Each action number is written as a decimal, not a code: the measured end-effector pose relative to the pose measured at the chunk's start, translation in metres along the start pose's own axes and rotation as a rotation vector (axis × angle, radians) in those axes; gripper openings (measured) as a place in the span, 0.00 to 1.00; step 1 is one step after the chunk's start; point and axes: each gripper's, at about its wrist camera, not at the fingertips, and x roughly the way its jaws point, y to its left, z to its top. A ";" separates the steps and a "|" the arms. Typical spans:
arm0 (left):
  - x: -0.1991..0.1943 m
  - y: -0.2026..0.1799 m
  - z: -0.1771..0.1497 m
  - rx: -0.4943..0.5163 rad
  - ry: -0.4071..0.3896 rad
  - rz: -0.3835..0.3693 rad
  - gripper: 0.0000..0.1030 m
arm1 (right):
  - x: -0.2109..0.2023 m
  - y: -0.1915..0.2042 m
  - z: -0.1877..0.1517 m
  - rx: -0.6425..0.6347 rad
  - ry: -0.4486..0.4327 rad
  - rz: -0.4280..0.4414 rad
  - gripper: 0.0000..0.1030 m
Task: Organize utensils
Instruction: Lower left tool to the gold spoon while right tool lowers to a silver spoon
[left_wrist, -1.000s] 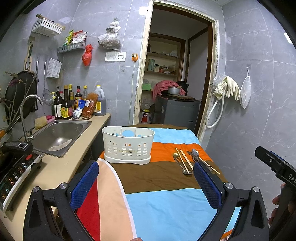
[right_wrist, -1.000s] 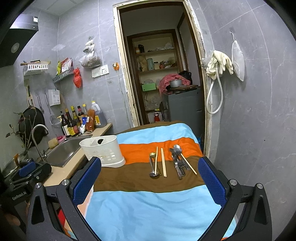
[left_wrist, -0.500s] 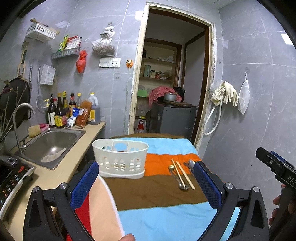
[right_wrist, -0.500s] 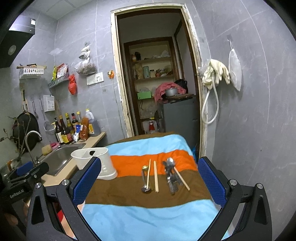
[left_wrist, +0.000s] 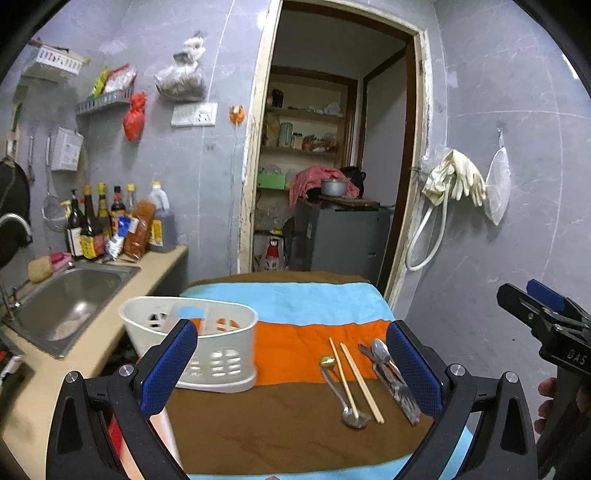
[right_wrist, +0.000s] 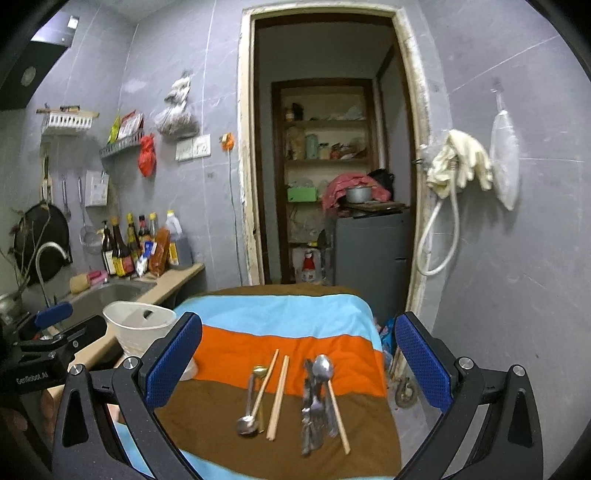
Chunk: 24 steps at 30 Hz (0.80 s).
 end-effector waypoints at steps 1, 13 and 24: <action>0.006 -0.003 0.000 -0.003 0.006 0.001 1.00 | 0.010 -0.003 0.000 -0.003 0.011 0.008 0.99; 0.126 -0.033 -0.033 -0.039 0.198 0.009 1.00 | 0.154 -0.060 -0.037 -0.001 0.211 0.122 0.99; 0.201 -0.030 -0.073 -0.125 0.452 -0.033 0.67 | 0.242 -0.064 -0.092 0.059 0.390 0.224 0.89</action>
